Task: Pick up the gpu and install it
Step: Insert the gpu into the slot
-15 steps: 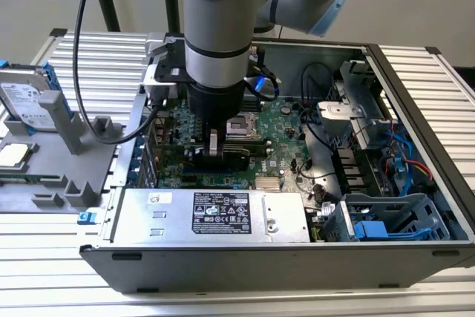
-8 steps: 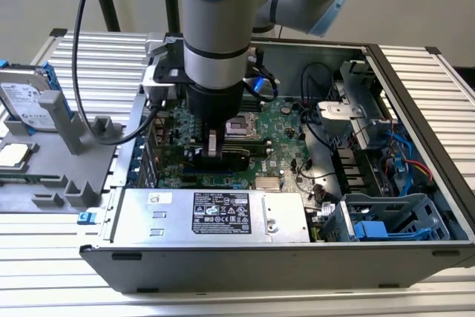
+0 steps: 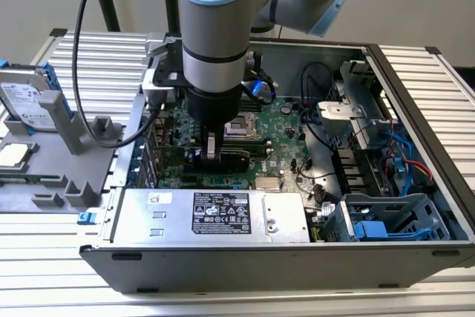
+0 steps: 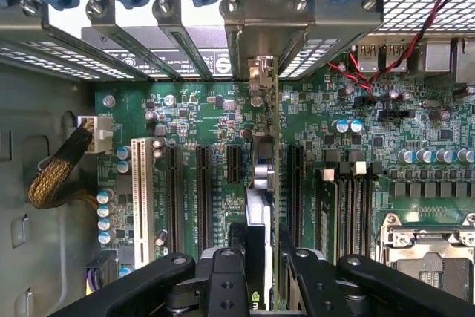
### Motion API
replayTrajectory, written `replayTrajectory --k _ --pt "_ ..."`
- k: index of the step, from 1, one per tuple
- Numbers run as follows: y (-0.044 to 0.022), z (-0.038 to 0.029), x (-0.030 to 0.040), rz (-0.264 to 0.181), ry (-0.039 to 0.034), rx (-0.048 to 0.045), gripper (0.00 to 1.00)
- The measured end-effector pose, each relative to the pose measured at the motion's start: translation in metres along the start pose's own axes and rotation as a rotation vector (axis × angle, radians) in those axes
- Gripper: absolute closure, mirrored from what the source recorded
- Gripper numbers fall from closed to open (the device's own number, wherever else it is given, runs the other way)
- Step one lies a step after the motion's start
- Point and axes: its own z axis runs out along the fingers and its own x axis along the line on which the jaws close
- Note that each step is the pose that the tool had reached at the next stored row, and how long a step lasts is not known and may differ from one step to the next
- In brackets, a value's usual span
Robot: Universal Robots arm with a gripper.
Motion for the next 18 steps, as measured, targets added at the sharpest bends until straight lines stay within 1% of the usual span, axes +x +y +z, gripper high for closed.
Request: replayTrajectory --k 3,8,9,10,13,14,18 --pt "0.0 0.0023 0.0001 0.0 0.0005 -0.0003 1.0" --pt "0.0001 0.0027 0.0 0.0 -0.0003 -0.0001 1.0" --pt "0.0001 0.0031 -0.0002 0.0 -0.0014 0.0003 1.0" --pt "0.0001 0.0039 -0.0002 0.001 -0.0027 0.0014 0.0" --pt "0.0 0.0028 0.0 0.0 -0.0003 0.0002 0.0" --pt "-0.0004 -0.0003 0.0 0.0 0.0 0.0001 0.0" --pt "-0.0001 -0.0185 0.0 0.0 0.0 -0.0001 0.0"
